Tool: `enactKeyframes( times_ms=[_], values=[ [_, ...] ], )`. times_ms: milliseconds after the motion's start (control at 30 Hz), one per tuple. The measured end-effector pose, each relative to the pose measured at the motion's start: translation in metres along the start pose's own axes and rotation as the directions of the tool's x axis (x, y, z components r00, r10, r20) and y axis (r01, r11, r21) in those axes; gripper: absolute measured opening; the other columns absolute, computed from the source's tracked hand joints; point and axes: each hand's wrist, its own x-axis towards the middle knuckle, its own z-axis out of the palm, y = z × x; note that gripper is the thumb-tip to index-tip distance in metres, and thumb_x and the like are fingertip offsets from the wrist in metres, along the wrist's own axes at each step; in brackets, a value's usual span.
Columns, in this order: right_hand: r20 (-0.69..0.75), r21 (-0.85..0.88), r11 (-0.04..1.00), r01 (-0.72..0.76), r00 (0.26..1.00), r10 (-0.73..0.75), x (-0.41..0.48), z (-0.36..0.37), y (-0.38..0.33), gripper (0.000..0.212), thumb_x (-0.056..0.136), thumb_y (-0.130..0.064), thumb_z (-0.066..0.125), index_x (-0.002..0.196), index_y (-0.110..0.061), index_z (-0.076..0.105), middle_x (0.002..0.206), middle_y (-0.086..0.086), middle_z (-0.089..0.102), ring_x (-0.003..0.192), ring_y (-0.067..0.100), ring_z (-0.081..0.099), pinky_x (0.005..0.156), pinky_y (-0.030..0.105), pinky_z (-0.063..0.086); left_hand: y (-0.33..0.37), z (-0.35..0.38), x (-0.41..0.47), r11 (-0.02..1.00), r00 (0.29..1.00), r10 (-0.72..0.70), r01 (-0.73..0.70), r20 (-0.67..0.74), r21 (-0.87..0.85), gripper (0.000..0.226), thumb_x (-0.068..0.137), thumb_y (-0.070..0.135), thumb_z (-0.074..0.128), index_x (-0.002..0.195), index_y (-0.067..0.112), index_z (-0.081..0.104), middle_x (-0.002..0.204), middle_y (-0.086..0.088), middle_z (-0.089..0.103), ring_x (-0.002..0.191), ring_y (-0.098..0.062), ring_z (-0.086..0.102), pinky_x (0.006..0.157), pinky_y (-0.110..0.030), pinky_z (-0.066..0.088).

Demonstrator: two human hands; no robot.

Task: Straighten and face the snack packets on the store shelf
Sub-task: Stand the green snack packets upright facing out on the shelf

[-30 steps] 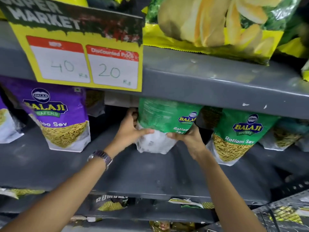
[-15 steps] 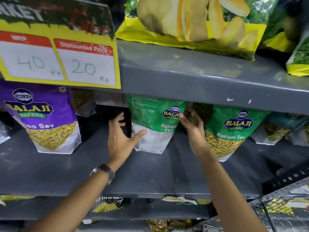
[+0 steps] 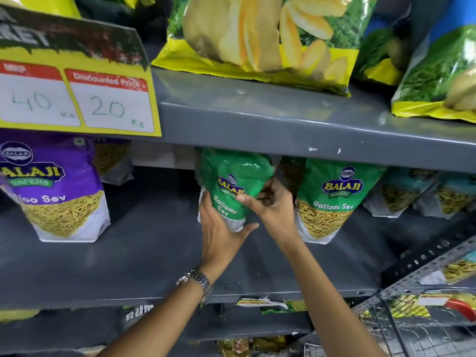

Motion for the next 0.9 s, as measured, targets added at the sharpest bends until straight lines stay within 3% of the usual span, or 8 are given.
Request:
enactKeyframes(
  times_ms=[133,233,367,433,600,733,833,900],
  values=[
    [0.169,0.1,0.994,-0.049,0.985,0.031,-0.015,-0.007,-0.004,0.012,0.083,-0.017,0.06,0.089,-0.01,0.067,0.081,0.002,0.069,0.078,0.007,0.064,0.067,0.014,0.051,-0.011,-0.009,0.015,0.998,0.998,0.021,-0.018,-0.053,0.061,0.112,0.048,0.043,0.088,0.137,0.008,0.031,0.135,-0.016,0.033,0.127,-0.031,0.04,0.103,-0.038,0.041],
    [0.054,0.137,0.988,-0.07,0.997,0.063,-0.007,-0.005,-0.004,0.01,0.083,-0.004,0.063,0.09,-0.012,0.063,0.082,-0.002,0.071,0.076,-0.001,0.066,0.071,0.011,0.05,-0.015,-0.02,0.022,0.991,0.996,0.003,0.009,-0.088,0.137,0.094,0.053,0.029,0.088,0.133,0.011,0.042,0.125,-0.016,0.04,0.118,-0.034,0.044,0.093,-0.035,0.042],
    [-0.176,0.145,0.985,-0.092,0.977,0.117,0.021,-0.001,0.008,0.04,0.074,0.006,0.071,0.107,-0.007,0.053,0.096,0.006,0.06,0.072,-0.004,0.062,0.068,0.009,0.05,-0.02,-0.034,0.029,0.997,1.0,-0.009,0.008,0.018,0.082,0.09,0.048,0.04,0.082,0.128,0.014,0.051,0.123,-0.01,0.053,0.117,-0.03,0.045,0.088,-0.025,0.032],
    [-0.104,0.134,0.971,-0.196,0.972,0.211,0.033,-0.001,0.015,0.062,0.071,0.0,0.076,0.124,-0.007,0.045,0.115,0.009,0.055,0.09,0.005,0.062,0.074,0.013,0.051,-0.024,-0.043,0.035,1.0,0.994,-0.025,0.025,0.108,-0.002,0.093,0.044,0.052,0.075,0.126,0.016,0.052,0.12,-0.006,0.059,0.114,-0.026,0.051,0.093,-0.033,0.041],
    [0.075,0.022,0.955,-0.296,0.953,0.294,0.049,-0.008,0.031,0.095,0.064,-0.015,0.084,0.142,-0.014,0.029,0.144,0.007,0.042,0.127,0.02,0.046,0.104,0.034,0.041,-0.034,-0.064,0.056,0.974,0.928,-0.136,0.19,0.346,-0.125,0.095,0.041,0.041,0.085,0.122,0.028,0.037,0.112,0.01,0.063,0.109,-0.015,0.062,0.099,-0.046,0.048],
    [0.116,-0.034,0.962,-0.273,0.954,0.275,0.049,-0.012,0.035,0.09,0.055,-0.025,0.089,0.132,-0.018,0.044,0.13,0.005,0.06,0.119,0.016,0.057,0.101,0.034,0.048,-0.036,-0.076,0.08,0.975,0.865,-0.107,0.188,0.49,-0.119,0.104,0.04,0.044,0.091,0.123,0.017,0.035,0.123,0.0,0.06,0.116,-0.019,0.059,0.1,-0.051,0.047],
    [-0.013,-0.003,0.981,-0.196,0.981,0.196,0.043,-0.008,0.032,0.073,0.058,-0.007,0.086,0.121,-0.007,0.049,0.108,0.001,0.068,0.093,0.002,0.066,0.078,0.015,0.055,-0.036,-0.078,0.087,0.975,0.889,-0.066,0.154,0.452,-0.16,0.083,0.047,0.023,0.088,0.113,0.028,0.039,0.126,-0.009,0.057,0.116,-0.025,0.058,0.098,-0.045,0.048],
    [-0.06,-0.017,0.984,-0.178,0.982,0.177,0.041,-0.003,0.034,0.07,0.056,-0.008,0.088,0.116,-0.007,0.052,0.1,-0.004,0.069,0.085,-0.003,0.067,0.074,0.018,0.056,-0.039,-0.074,0.085,0.962,0.919,-0.059,0.156,0.39,-0.222,0.074,0.057,0.005,0.083,0.113,0.024,0.038,0.119,0.001,0.056,0.113,-0.022,0.057,0.093,-0.035,0.053]
  ],
)
